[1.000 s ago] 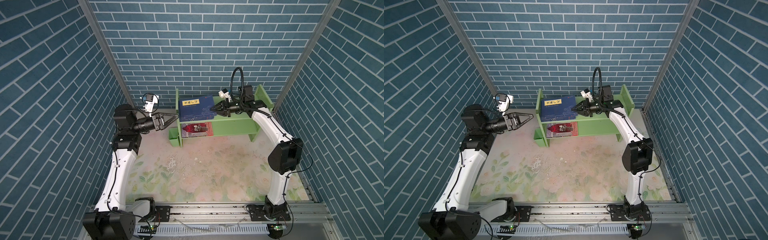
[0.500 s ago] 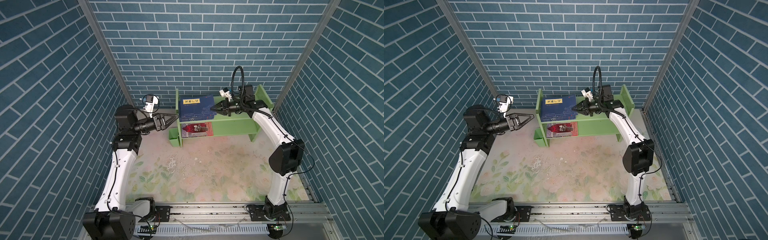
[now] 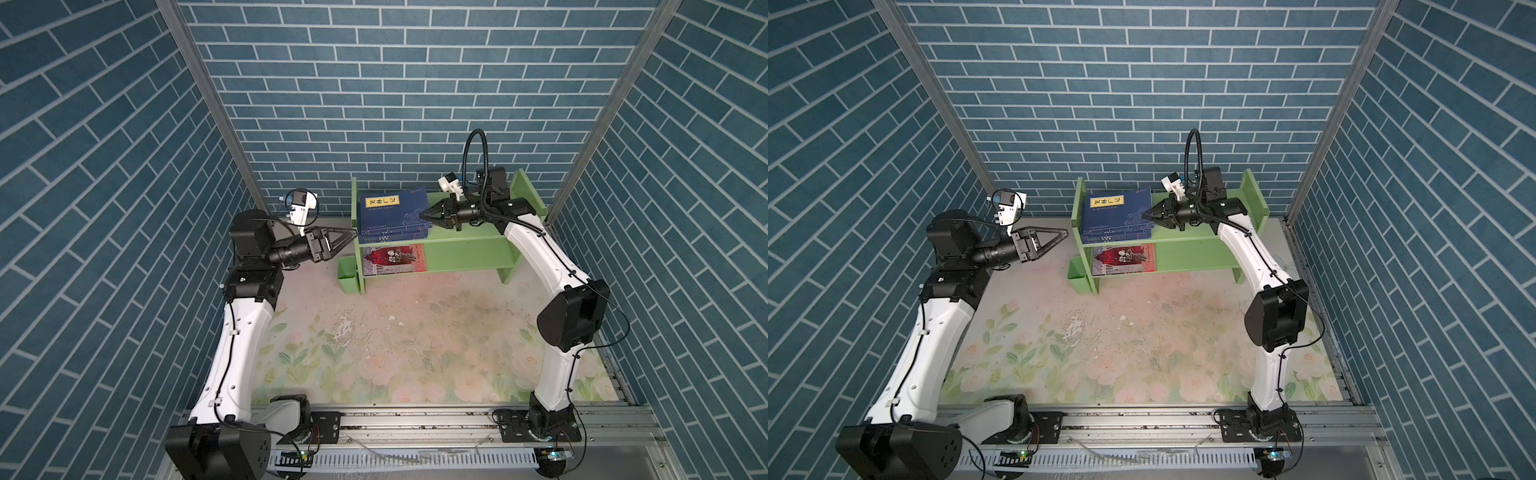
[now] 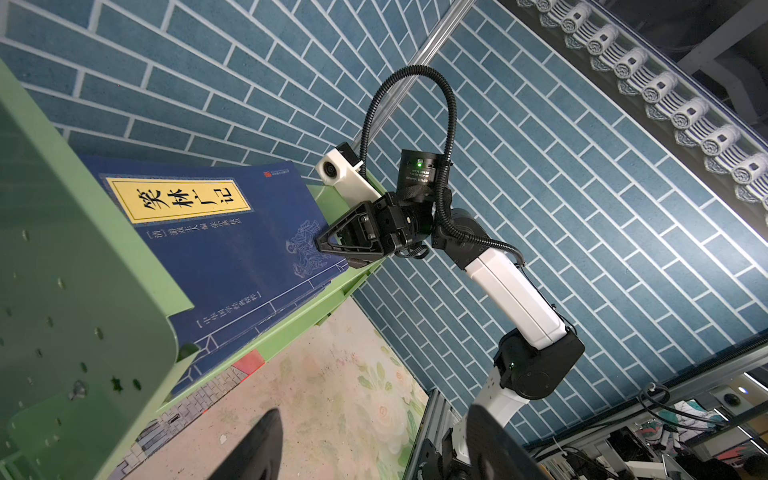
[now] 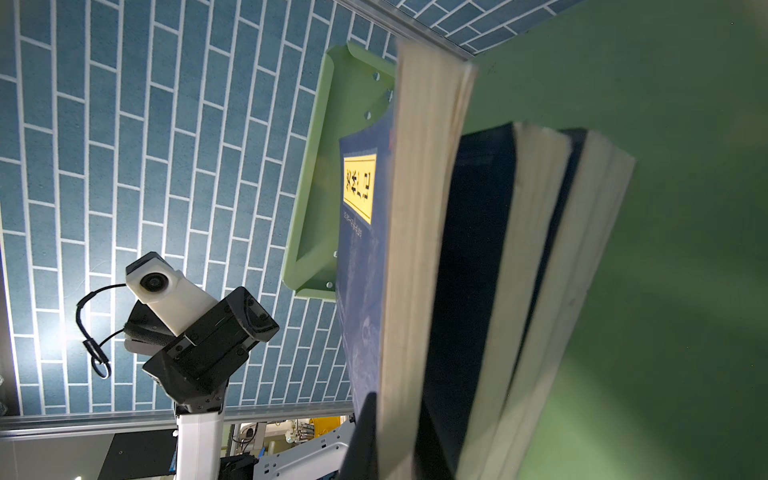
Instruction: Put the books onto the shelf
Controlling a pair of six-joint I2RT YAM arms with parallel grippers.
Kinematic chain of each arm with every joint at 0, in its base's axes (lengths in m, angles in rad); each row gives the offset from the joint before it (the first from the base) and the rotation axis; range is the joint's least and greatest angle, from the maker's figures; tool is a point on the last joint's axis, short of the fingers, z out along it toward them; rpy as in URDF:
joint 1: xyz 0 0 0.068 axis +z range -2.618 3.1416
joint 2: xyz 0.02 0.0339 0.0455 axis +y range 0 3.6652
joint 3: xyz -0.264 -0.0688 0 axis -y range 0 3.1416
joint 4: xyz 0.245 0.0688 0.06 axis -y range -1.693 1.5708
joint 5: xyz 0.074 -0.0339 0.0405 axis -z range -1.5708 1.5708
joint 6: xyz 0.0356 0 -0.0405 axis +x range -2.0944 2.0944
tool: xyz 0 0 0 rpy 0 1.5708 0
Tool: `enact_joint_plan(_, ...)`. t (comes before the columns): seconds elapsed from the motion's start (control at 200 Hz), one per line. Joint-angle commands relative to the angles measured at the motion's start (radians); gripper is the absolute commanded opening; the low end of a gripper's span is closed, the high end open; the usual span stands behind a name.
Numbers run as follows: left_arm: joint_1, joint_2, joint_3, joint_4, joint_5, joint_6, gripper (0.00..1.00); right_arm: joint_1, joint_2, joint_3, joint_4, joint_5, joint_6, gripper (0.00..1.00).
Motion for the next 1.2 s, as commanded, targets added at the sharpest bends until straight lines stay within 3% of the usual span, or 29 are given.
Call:
enact_joint_plan(0.0, -0.007, -0.016, 0.012, 0.017, 0.018, 0.014, 0.71, 0.006, 0.012, 0.029, -0.019, -0.002, -0.059, 0.0)
enact_joint_plan(0.605, -0.007, -0.015, 0.013, 0.034, 0.015, 0.005, 0.72, 0.011, 0.032, 0.023, -0.021, -0.018, -0.062, 0.01)
enact_joint_plan(0.685, -0.007, -0.014, 0.012, 0.036, 0.013, 0.006, 0.72, 0.011, 0.033, 0.022, -0.026, -0.014, -0.065, 0.07)
enact_joint_plan(0.915, -0.008, -0.016, 0.006, 0.04, 0.013, 0.0, 0.72, 0.011, 0.022, 0.031, -0.071, 0.046, -0.1, 0.39)
enact_joint_plan(1.095, -0.008, -0.018, 0.003, 0.042, 0.012, -0.001, 0.72, 0.011, 0.008, 0.065, -0.136, 0.132, -0.146, 0.55)
enact_joint_plan(1.195, -0.008, -0.019, 0.002, 0.043, 0.01, -0.001, 0.72, 0.011, 0.002, 0.078, -0.15, 0.169, -0.157, 0.57)
